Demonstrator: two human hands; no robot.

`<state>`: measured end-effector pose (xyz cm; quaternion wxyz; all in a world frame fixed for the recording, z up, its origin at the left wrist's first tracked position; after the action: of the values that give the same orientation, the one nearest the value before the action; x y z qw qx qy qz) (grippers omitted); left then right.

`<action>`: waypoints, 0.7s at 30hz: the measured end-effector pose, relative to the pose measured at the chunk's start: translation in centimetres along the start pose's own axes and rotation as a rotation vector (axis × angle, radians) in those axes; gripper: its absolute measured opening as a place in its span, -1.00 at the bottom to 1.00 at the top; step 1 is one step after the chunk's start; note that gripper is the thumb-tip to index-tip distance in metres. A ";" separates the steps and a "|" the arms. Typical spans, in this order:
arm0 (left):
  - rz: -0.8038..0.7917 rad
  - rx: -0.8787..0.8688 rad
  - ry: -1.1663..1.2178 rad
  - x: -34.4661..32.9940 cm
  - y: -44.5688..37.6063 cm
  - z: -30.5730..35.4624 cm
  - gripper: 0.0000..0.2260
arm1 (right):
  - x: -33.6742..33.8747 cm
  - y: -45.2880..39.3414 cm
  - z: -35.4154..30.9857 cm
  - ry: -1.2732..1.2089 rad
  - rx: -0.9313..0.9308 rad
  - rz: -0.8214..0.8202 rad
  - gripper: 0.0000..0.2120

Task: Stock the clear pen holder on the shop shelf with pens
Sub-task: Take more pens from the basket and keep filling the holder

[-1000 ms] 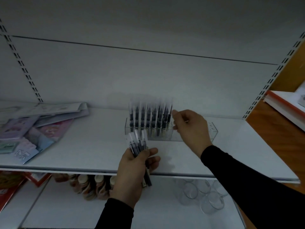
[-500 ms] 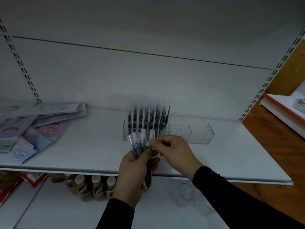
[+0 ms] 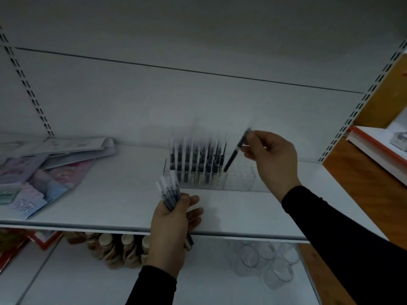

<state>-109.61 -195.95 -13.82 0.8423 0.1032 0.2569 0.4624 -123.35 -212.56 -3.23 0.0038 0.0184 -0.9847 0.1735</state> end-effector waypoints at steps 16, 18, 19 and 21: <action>0.042 -0.024 0.022 0.6 -0.5 0.5 -0.90 | -1.7 -0.9 1.4 0.120 0.084 -0.008 -0.90; 0.044 -0.025 0.023 0.7 -0.5 0.6 -0.90 | -1.8 -0.8 1.8 0.141 0.080 -0.020 -0.88; 0.045 -0.026 0.024 0.7 -0.5 0.6 -0.90 | -1.9 -0.8 2.1 0.149 0.071 -0.024 -0.87; 0.046 -0.027 0.024 0.6 -0.5 0.6 -0.89 | -1.9 -0.6 2.7 0.169 0.054 -0.030 -0.85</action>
<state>-108.61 -195.66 -13.71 0.8297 0.0921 0.2581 0.4864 -121.39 -213.96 -5.56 0.0890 0.0186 -0.9754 0.2009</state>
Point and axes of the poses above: each hand's wrist, its own y-axis away from the middle knuckle, its own x-axis out of the back of the hand, z = x × y, the point moved 6 cm from there along -y, towards the middle knuckle, and after that the axes turned 9 degrees about z, right-handed, at the moved point
